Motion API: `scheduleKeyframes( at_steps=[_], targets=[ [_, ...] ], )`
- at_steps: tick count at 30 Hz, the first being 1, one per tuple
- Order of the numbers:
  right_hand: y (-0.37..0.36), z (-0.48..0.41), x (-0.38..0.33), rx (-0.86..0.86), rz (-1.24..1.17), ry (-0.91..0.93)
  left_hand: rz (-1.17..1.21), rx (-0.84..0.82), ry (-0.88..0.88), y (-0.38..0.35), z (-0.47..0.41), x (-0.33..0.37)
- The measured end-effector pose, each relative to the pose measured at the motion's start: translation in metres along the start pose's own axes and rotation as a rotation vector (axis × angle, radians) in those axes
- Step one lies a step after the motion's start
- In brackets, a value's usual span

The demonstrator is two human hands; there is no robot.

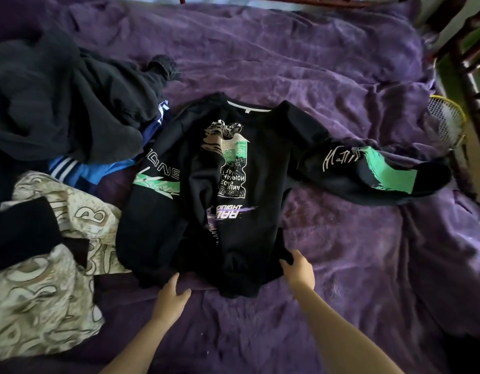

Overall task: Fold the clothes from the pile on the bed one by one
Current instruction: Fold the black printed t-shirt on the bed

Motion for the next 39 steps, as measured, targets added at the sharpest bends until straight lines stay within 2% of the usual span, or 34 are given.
scheduleKeyframes(
  at_steps=[2, 4, 6, 8, 10, 12, 14, 16, 19, 21, 26, 30, 32, 34, 37, 39],
  targets=[
    [0.010, 0.006, -0.005, 0.022, 0.014, 0.080, 0.066, 0.009, 0.029, 0.001, -0.002, 0.001],
    [0.036, 0.014, 0.002, 0.113, -0.151, 0.099, 0.116, 0.029, 0.051, 0.005, -0.005, 0.007],
    [0.073, 0.029, 0.035, 0.262, -0.570, -0.013, 0.101, 0.047, 0.040, 0.009, -0.008, 0.016],
    [0.103, 0.054, 0.085, 0.368, -1.023, -0.206, 0.044, 0.062, 0.022, 0.012, -0.007, 0.024],
    [0.109, 0.081, 0.126, 0.346, -1.185, -0.352, -0.010, 0.072, 0.016, 0.011, -0.002, 0.028],
    [0.102, 0.101, 0.148, 0.295, -1.148, -0.432, -0.048, 0.078, 0.006, 0.009, 0.004, 0.030],
    [0.092, 0.113, 0.169, 0.313, -1.117, -0.523, -0.072, 0.087, -0.014, 0.007, 0.008, 0.030],
    [0.091, 0.111, 0.182, 0.347, -1.011, -0.530, -0.065, 0.103, -0.026, 0.008, 0.008, 0.030],
    [0.092, 0.092, 0.184, 0.349, -0.601, -0.411, 0.016, 0.145, -0.019, 0.017, 0.000, 0.028],
    [0.086, 0.084, 0.180, 0.292, -0.378, -0.366, 0.083, 0.172, -0.016, 0.025, -0.010, 0.028],
    [0.065, 0.064, 0.179, 0.199, -0.280, -0.329, 0.267, 0.137, 0.003, 0.026, -0.042, 0.040],
    [0.077, 0.059, 0.186, 0.285, -0.221, -0.375, 0.232, 0.248, -0.015, 0.021, -0.032, 0.046],
    [0.089, 0.059, 0.184, 0.292, -0.332, -0.367, 0.332, 0.303, -0.033, 0.025, -0.016, 0.043],
    [0.104, 0.060, 0.179, 0.305, -0.574, -0.335, 0.499, 0.341, -0.027, 0.037, 0.003, 0.033],
    [0.133, 0.073, 0.168, 0.328, -0.856, -0.314, 0.814, 0.262, 0.006, 0.054, 0.039, 0.009],
    [0.148, 0.084, 0.158, 0.304, -0.913, -0.270, 0.829, 0.198, 0.016, 0.064, 0.061, -0.013]
  ],
)
Point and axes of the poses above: each hand's wrist, its own z-axis away from the middle knuckle, its own y-axis out of the back of the hand, x = y × z, the point moved 7 cm from there along -z, towards the middle knuckle, and after that the axes turned 14 degrees about -z, right-handed, at the moved point
